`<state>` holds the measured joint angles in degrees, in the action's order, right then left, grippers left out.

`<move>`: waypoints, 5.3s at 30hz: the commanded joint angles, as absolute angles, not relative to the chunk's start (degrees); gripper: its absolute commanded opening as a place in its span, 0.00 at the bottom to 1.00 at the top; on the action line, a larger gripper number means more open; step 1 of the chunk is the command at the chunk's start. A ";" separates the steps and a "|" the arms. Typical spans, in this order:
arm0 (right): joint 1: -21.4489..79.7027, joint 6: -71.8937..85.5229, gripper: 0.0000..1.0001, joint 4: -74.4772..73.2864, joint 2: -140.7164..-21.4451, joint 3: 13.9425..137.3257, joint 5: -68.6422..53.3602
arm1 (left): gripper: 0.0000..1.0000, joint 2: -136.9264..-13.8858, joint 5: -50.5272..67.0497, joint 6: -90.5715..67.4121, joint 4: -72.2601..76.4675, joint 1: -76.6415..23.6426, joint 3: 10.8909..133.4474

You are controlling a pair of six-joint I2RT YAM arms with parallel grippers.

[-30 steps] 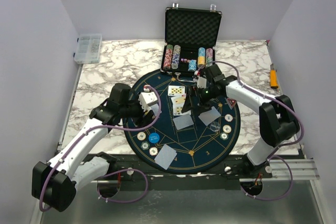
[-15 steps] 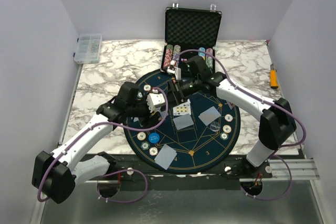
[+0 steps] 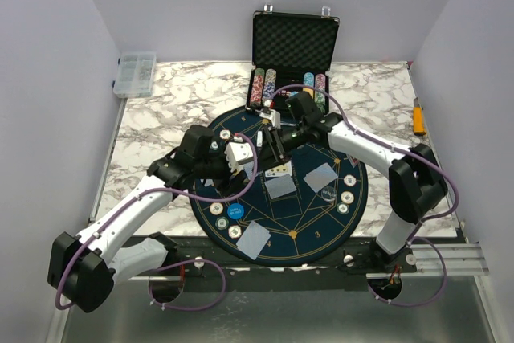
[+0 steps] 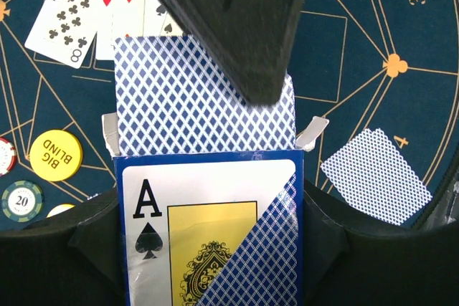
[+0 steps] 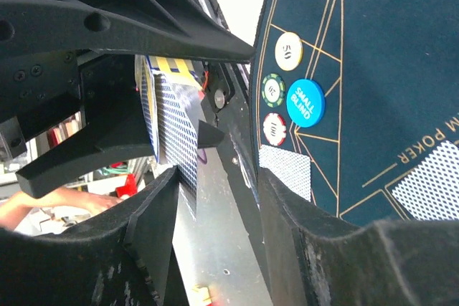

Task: Distribute texas hold em gaming equipment

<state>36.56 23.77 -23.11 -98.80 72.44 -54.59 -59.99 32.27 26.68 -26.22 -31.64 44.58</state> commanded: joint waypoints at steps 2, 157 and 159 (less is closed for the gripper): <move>34.43 20.80 0.48 -27.17 -96.62 71.41 -55.54 | 0.00 -57.30 33.14 27.16 -24.88 -31.91 43.95; 34.97 19.86 0.92 -29.99 -93.48 77.97 -53.28 | 0.00 -59.07 33.74 30.94 -17.01 -32.96 45.00; 35.17 21.58 0.92 -27.78 -94.31 77.52 -54.36 | 0.00 -58.74 33.92 30.52 -17.02 -32.96 45.09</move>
<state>34.81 17.10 -31.42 -91.96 79.18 -45.08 -59.94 32.53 29.65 -17.78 -33.01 43.57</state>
